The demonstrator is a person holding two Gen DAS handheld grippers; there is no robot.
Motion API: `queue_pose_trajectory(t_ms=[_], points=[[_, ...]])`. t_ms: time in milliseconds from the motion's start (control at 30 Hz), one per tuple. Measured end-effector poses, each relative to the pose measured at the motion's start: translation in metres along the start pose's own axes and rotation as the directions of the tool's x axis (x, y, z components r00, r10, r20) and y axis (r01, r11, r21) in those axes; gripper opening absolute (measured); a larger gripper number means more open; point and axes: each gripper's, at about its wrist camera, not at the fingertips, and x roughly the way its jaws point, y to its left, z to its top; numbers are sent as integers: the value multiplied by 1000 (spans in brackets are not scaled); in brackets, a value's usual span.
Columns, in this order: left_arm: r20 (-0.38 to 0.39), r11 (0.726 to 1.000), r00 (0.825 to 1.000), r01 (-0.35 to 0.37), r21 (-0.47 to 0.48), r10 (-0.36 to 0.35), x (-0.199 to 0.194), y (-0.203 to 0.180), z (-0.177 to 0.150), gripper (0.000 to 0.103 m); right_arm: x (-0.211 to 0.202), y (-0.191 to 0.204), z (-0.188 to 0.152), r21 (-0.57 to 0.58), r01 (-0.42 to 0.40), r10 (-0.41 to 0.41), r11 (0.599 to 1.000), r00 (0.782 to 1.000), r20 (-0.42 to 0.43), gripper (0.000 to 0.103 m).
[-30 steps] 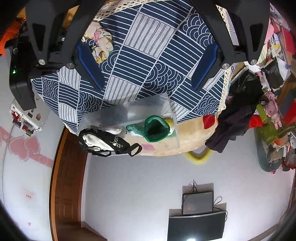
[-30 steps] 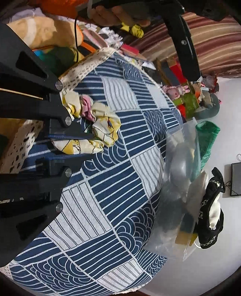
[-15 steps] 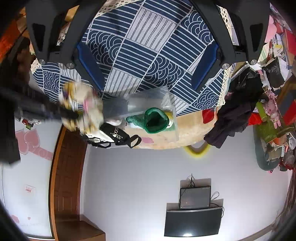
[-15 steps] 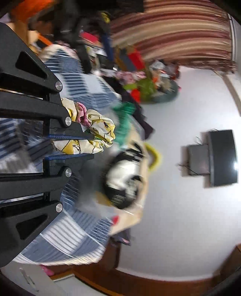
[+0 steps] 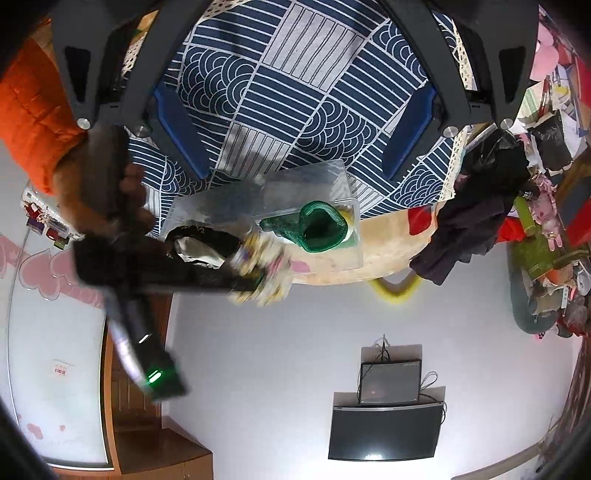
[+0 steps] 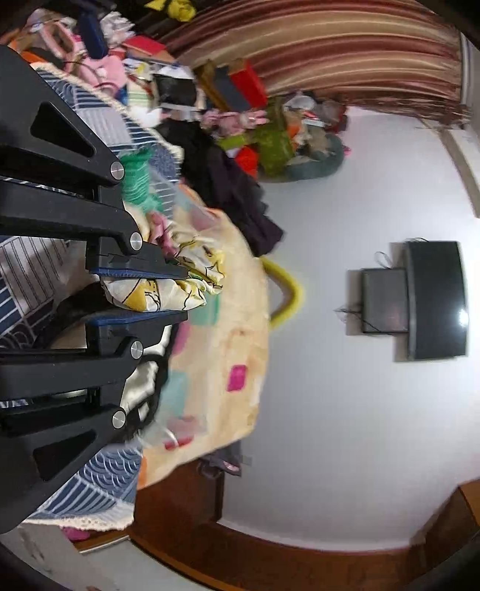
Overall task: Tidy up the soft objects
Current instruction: 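Grasp the floral yellow-pink cloth with the right tool and drop it into the box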
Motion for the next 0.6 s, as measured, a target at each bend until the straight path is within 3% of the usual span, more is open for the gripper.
queue_pose_trajectory(t_ms=[67, 200, 367, 500, 600], points=[[-2, 1000, 1000, 8, -4, -8, 1, 0, 0, 96, 10, 3, -9, -37, -7, 5, 999, 998, -61, 26], [6, 1000, 1000, 10, -11, -10, 0, -2, 1, 96, -1, -3, -16, -51, -4, 1, 999, 999, -49, 41], [39, 1000, 999, 12, -23, -11, -7, -4, 8, 96, -43, -20, -11, -2, -21, 21, 1000, 999, 41, 48], [88, 1000, 996, 21, -23, -19, -20, -6, 16, 96, -85, -29, -17, 25, -37, 34, 999, 990, 139, 66], [121, 1000, 993, 16, -21, -13, -28, -9, 21, 96, -111, -30, -27, 24, 4, -8, 1000, 980, 198, 75]])
